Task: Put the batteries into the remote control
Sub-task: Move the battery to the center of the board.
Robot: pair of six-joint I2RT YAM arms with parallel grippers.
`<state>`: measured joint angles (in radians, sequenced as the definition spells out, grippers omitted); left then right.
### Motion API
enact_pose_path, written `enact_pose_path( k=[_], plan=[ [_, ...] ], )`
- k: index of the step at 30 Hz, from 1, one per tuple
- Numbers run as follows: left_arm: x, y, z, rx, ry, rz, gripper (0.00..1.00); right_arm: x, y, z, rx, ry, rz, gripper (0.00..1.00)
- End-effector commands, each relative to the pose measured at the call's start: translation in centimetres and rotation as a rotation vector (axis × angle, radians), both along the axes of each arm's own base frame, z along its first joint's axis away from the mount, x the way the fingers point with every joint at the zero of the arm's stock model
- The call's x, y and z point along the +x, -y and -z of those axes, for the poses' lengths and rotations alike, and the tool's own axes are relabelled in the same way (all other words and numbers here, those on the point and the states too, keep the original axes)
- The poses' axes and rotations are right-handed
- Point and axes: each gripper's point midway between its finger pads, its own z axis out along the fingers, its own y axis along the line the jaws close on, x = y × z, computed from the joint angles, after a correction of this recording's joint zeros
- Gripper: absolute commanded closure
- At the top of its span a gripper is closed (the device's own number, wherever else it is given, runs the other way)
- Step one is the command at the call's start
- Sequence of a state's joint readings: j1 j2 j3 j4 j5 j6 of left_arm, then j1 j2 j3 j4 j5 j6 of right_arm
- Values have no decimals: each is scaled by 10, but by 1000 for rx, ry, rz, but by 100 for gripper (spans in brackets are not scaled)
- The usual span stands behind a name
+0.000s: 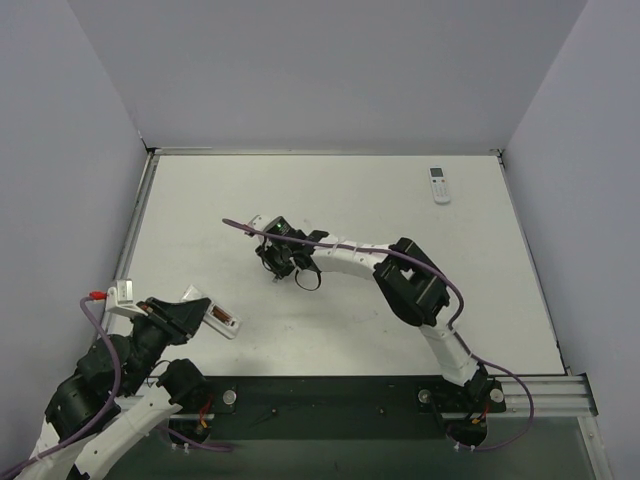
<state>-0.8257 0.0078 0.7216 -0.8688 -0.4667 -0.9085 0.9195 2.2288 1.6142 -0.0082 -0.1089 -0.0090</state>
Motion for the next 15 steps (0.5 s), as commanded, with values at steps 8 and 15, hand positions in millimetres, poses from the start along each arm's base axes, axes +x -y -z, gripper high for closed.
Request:
enact_pose_path(
  k=[8,15],
  plan=[
    [0,4,-12,-64,56,15,100,-41,35,-6,-62,-60,-20,80],
    [1,10,1,-41,49,38,100,-47,43,-15,-57,-55,-18,79]
  ],
)
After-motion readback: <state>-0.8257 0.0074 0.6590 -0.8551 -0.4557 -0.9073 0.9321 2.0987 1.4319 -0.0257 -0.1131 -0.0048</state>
